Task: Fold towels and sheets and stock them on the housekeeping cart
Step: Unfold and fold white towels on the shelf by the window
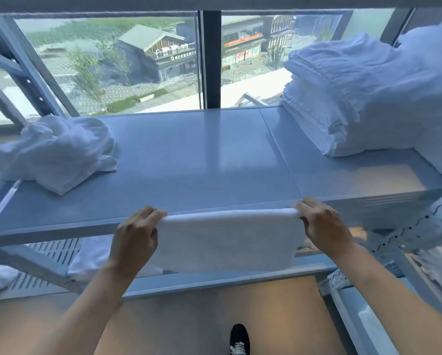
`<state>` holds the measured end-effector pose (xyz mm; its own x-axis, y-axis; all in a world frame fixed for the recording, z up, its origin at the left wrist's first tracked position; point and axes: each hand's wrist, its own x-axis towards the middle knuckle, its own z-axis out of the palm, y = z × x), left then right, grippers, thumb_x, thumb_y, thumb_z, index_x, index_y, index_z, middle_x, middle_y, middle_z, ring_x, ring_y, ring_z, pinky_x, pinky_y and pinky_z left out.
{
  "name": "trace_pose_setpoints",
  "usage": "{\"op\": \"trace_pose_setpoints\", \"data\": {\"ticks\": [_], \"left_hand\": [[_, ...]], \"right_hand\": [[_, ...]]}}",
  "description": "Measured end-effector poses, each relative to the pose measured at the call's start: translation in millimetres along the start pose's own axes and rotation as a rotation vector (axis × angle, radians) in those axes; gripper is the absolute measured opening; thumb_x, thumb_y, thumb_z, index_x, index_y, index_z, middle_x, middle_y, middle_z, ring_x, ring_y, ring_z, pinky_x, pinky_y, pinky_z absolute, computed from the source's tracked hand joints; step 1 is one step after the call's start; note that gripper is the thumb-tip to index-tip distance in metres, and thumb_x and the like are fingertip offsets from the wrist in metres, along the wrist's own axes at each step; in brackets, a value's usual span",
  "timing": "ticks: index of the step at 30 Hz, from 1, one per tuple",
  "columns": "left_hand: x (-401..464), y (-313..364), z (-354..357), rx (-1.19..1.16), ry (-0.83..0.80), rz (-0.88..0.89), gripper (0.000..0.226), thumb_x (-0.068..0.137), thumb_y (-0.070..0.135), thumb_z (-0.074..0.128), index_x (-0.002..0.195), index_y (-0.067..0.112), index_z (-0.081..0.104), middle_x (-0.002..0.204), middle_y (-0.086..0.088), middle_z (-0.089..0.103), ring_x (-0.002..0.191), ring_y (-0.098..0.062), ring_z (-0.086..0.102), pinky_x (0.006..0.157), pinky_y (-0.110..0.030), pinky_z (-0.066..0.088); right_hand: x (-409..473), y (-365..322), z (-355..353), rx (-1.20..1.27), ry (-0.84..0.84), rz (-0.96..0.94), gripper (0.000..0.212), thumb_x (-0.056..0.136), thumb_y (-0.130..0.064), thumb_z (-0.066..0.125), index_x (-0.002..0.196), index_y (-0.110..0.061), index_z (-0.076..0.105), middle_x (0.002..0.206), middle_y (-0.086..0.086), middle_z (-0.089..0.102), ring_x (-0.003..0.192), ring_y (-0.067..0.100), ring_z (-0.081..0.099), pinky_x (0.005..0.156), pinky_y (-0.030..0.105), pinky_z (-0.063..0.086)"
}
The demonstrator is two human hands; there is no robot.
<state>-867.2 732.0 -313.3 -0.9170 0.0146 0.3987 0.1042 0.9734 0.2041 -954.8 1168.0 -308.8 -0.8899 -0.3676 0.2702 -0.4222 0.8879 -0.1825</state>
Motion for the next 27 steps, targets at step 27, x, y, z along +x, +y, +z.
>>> {"op": "trace_pose_setpoints", "data": {"ticks": [27], "left_hand": [[154, -23, 85, -0.061, -0.041, -0.072, 0.054, 0.079, -0.011, 0.057, 0.130, 0.006, 0.065, 0.129, -0.015, 0.067, 0.116, -0.038, 0.062, 0.099, -0.050, 0.048]], "right_hand": [[196, -21, 107, 0.124, -0.061, -0.121, 0.047, 0.091, -0.013, 0.069, 0.137, -0.011, 0.060, 0.148, 0.012, 0.054, 0.134, 0.033, 0.052, 0.107, 0.051, 0.039]]}}
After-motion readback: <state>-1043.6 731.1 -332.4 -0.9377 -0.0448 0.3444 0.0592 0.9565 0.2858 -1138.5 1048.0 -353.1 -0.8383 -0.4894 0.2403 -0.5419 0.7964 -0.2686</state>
